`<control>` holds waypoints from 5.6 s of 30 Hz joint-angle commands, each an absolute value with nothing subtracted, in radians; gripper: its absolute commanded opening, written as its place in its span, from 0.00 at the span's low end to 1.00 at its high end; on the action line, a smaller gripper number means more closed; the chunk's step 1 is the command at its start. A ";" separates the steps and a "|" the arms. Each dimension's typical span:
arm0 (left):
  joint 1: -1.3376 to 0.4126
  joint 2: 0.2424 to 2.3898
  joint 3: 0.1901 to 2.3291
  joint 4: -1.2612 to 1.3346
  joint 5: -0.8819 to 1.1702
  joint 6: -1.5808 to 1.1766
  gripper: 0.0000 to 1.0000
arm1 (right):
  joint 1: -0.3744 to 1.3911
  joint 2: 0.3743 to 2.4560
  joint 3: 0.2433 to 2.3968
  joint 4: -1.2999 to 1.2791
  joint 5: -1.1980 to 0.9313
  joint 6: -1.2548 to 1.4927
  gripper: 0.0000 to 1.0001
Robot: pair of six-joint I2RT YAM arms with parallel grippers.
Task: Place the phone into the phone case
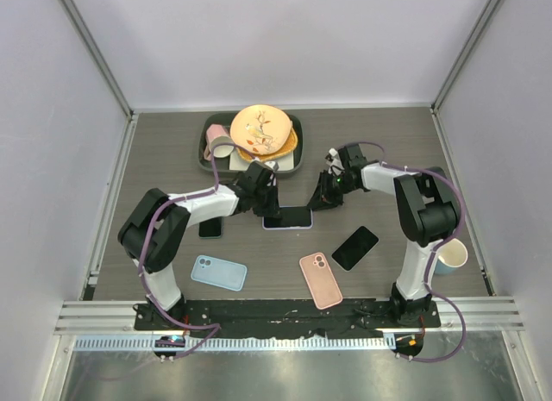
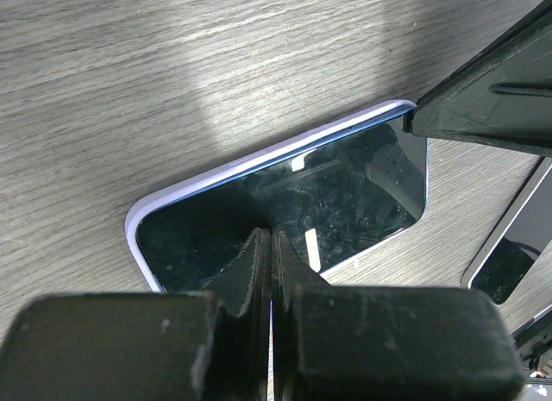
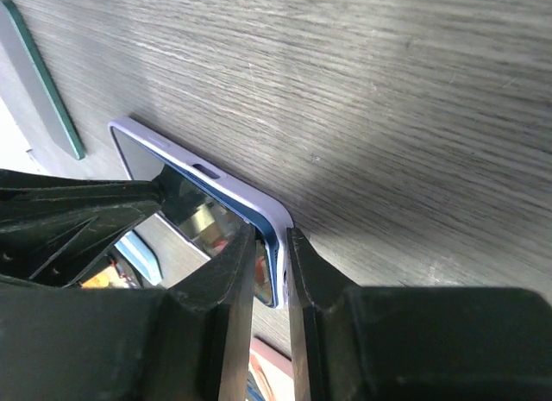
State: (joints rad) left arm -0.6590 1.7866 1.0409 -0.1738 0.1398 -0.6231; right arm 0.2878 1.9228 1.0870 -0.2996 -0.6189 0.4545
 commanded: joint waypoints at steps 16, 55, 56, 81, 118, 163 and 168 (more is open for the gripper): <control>-0.660 1.818 1.042 -0.307 0.077 -0.584 0.00 | 0.508 2.089 1.150 -0.617 0.177 0.345 0.10; -0.396 1.287 0.617 0.075 0.416 -0.779 0.66 | 0.400 1.623 0.841 -0.187 -0.511 0.494 0.58; -0.396 1.298 0.615 0.077 0.416 -0.782 0.66 | 0.400 1.635 0.848 -0.183 -0.517 0.494 0.55; -0.394 1.608 0.726 -0.032 0.322 -0.721 0.59 | 0.468 1.898 0.965 -0.361 -0.173 0.390 0.11; -0.627 2.037 1.296 -0.081 0.338 -0.781 0.41 | 0.049 1.575 0.839 -0.124 -0.387 0.532 0.33; -0.997 1.721 1.115 -0.345 0.089 -0.267 0.54 | 0.097 1.270 0.704 -0.001 -0.528 0.489 0.79; -1.083 1.805 1.177 -0.377 -0.064 -0.259 0.53 | 0.095 1.284 0.698 -0.023 -0.528 0.483 0.79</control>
State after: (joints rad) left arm -1.0367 1.7718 1.1290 -0.3130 0.1047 -0.3012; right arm 0.0944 1.2991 0.6991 -0.0341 -0.5430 0.4873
